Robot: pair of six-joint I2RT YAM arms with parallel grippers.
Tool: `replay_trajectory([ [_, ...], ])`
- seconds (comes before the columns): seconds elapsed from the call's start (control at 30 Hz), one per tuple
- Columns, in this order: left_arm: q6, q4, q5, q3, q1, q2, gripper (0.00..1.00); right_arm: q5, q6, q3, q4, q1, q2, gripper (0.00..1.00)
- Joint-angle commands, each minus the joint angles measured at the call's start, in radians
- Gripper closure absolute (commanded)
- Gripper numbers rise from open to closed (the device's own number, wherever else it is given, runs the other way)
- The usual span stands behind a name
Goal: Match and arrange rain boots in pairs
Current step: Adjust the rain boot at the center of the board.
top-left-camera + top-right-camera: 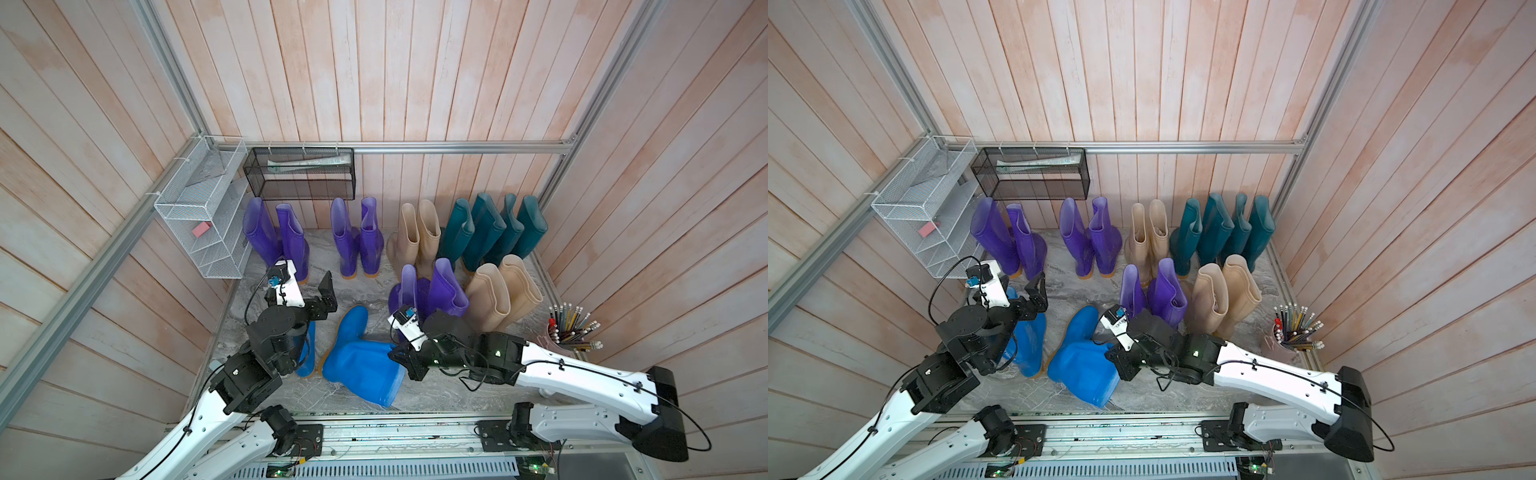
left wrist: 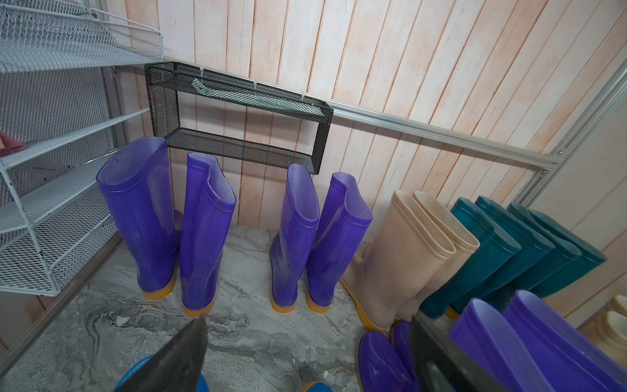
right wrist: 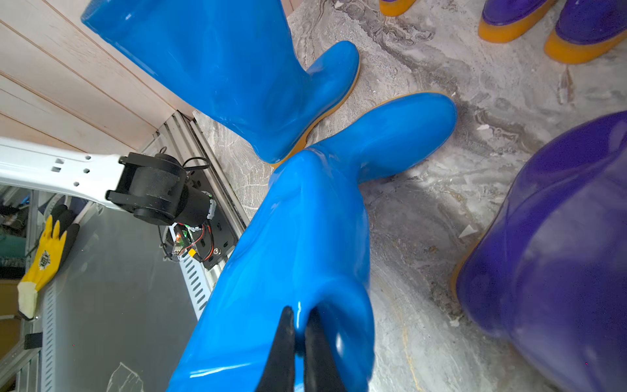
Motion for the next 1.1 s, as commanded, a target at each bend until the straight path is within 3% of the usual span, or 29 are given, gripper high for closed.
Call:
replay_trajectory([
  [0.0,0.019,-0.023,0.026,0.035,0.005,-0.018,0.05,0.053,-0.069,0.102,-0.016,-0.003,0.031,1.00],
  [0.33,0.012,-0.046,0.028,0.023,0.004,-0.055,0.05,0.057,-0.202,0.392,-0.054,-0.015,0.253,1.00],
  [0.43,0.017,-0.048,0.019,0.020,0.004,-0.071,0.05,0.030,-0.218,0.488,-0.050,-0.030,0.333,0.91],
  [0.5,0.019,-0.060,0.015,0.026,0.004,-0.079,0.05,-0.007,-0.217,0.541,-0.040,-0.034,0.375,0.79],
  [0.53,0.019,-0.065,0.011,0.029,0.004,-0.081,0.05,-0.020,-0.213,0.563,-0.034,-0.036,0.388,0.78],
  [0.83,0.011,-0.089,-0.028,0.008,0.004,-0.156,0.05,-0.224,-0.146,0.657,0.003,-0.037,0.443,0.77],
  [0.93,0.010,-0.096,-0.034,0.004,0.004,-0.175,0.05,-0.178,-0.146,0.661,-0.001,-0.034,0.417,0.70],
  [1.07,0.025,-0.117,-0.062,0.020,0.004,-0.176,0.05,0.008,-0.147,0.613,-0.015,-0.028,0.368,0.51],
])
